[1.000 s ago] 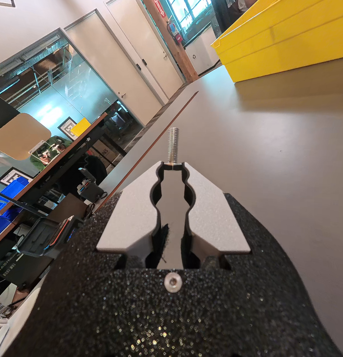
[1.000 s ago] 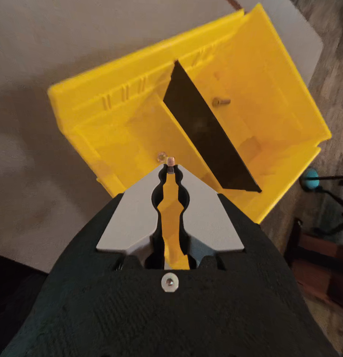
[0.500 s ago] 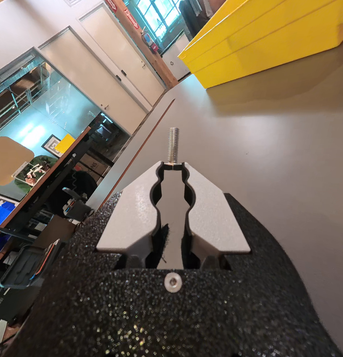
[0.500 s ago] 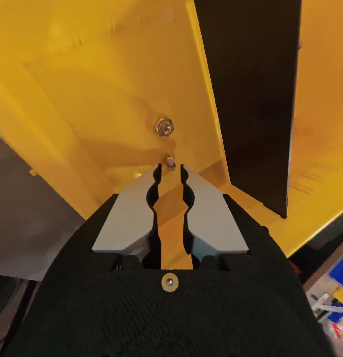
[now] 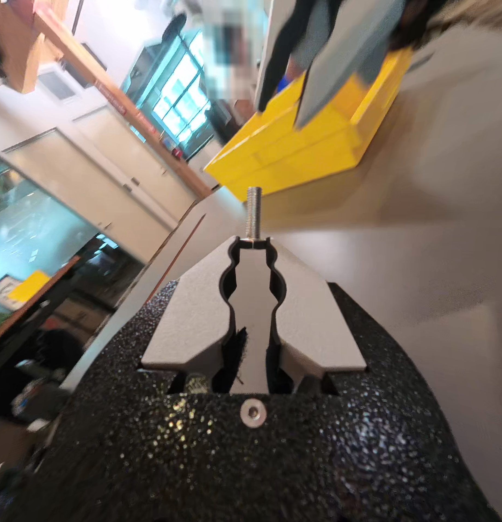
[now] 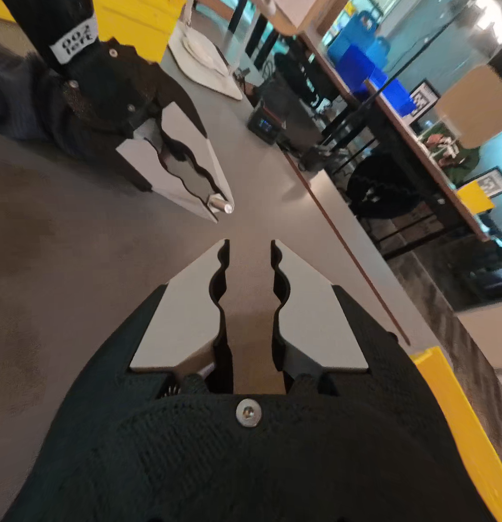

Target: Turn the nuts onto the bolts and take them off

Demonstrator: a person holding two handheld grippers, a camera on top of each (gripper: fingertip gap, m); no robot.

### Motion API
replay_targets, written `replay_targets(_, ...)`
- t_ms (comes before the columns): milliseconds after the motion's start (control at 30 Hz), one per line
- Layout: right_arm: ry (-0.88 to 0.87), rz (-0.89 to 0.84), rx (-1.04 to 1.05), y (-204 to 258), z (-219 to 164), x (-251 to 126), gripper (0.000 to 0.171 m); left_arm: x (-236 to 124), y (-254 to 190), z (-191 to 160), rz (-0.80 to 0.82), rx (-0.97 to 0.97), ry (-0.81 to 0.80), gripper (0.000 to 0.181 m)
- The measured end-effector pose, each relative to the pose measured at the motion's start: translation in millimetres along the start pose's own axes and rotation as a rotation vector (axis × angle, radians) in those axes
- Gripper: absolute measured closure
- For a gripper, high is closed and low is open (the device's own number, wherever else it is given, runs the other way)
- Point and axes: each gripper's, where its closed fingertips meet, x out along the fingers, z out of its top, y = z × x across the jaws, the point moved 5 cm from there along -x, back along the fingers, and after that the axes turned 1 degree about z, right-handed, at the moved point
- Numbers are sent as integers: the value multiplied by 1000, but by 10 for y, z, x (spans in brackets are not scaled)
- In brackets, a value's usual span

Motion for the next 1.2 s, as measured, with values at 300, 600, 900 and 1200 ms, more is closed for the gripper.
replay_targets(300, -225, 173, 203, 285, 165, 269, 161, -33, -172, 260, -165, -149, -173, 165)
replay_targets(600, -5, -346, 118, -985, -177, -326, 163, -44, 143, 144, 107, -175, -143, 166)
replay_targets(900, 707, -266, 873, -2169, -2090, -334, 163, -98, 452, -131, 363, -188, 56, 177)
replay_targets(1200, 588, -308, 864, -2295, -2077, -227, 133, -183, 598, -220, 464, -219, 105, 179)
